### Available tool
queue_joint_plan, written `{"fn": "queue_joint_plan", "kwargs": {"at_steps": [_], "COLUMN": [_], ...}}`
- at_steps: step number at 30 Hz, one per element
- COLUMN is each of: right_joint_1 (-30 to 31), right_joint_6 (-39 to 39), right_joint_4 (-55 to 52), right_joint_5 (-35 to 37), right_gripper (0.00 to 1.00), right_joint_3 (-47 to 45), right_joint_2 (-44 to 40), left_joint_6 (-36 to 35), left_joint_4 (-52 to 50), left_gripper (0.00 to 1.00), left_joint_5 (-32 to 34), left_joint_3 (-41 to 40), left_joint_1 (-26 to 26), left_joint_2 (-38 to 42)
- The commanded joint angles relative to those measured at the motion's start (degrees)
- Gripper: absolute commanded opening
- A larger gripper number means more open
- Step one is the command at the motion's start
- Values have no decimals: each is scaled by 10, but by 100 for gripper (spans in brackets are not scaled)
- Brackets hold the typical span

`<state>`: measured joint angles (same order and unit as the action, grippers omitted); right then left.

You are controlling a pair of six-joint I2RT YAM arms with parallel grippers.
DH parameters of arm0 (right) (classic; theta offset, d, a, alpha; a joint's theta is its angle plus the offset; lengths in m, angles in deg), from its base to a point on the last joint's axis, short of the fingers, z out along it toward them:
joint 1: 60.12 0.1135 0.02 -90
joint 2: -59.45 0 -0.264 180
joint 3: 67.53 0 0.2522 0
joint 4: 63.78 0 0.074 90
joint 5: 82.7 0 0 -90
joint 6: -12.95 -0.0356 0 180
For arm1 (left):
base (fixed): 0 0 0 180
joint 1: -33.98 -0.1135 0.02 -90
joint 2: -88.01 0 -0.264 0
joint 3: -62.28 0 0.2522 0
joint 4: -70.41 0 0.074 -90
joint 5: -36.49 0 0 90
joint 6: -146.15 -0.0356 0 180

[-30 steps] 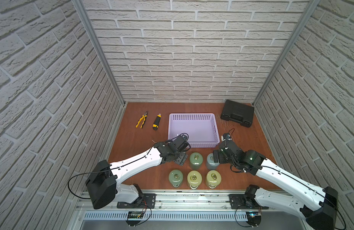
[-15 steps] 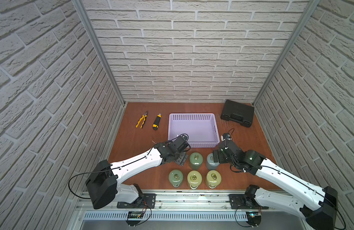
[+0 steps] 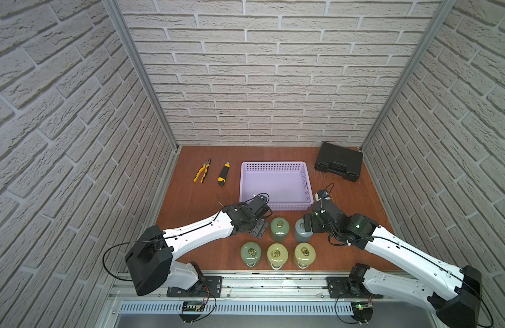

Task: Take the tea canister out of the basket
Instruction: Place the tea canister at the center of the board.

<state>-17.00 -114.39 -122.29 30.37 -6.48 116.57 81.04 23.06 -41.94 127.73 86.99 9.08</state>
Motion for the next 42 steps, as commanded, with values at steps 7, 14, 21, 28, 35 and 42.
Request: {"fn": "queue_joint_plan", "kwargs": {"at_steps": [7,14,21,28,35,42], "right_joint_1": [-1,-1,-1,-1,-1,-1], "right_joint_6": [-7,-9,-10,-9,-6,4], "right_joint_4": [12,10,10,9,9,11], "right_joint_5": [4,4,4,4,7,12], "right_gripper": [100,100,100,100,100,100], "right_joint_3": [-1,-1,-2,-2,-2,1], "right_joint_2": [-2,-4,-5,-6,-9,-11], "left_joint_6": [16,21,34,44,48,44], "left_joint_4": [52,49,37,19,0,-19], "left_gripper": [53,60,95,98,98,98], "left_joint_5": [-4,-11,-13,-1,16,46], "left_joint_3": [-10,-14,-11,-2,11,35], "left_joint_1": [2,3,3,2,3,2], "left_joint_2": [-5,-9,-16,-14,-3,29]}}
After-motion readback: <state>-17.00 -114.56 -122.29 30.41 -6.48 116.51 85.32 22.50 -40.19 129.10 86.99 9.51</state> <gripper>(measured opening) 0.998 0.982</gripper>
